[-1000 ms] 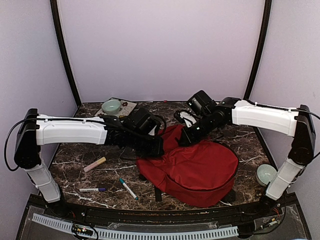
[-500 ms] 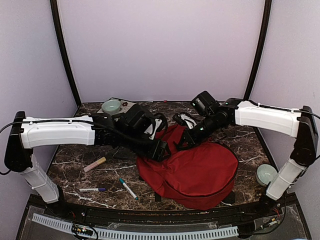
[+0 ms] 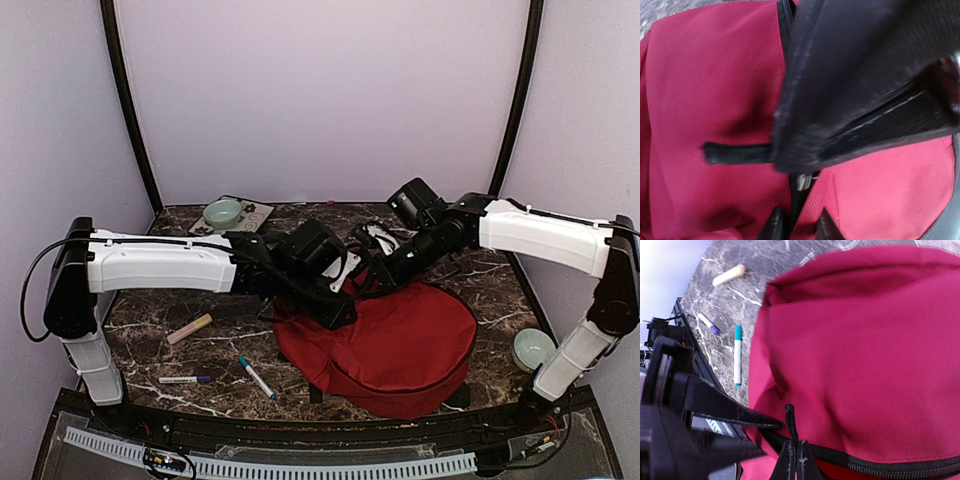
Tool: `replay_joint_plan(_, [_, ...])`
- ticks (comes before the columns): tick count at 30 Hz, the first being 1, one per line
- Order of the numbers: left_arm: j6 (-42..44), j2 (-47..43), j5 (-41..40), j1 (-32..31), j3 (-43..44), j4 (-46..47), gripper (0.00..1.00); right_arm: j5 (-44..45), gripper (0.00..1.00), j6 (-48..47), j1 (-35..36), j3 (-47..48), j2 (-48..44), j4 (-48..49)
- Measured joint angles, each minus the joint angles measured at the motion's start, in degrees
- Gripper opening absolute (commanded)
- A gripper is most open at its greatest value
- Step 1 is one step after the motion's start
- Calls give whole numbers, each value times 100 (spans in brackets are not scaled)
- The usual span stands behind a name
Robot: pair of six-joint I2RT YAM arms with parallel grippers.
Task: Pack the student bag
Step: Hold the lower front pocket of the student bag, then unzip the lower front pocket of the student bag.
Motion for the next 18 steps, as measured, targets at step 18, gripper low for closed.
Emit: replay_joint_plan(18, [-46,9,-428,-151,52,-223,0,1147,0,76,-1003,188,-13,-376])
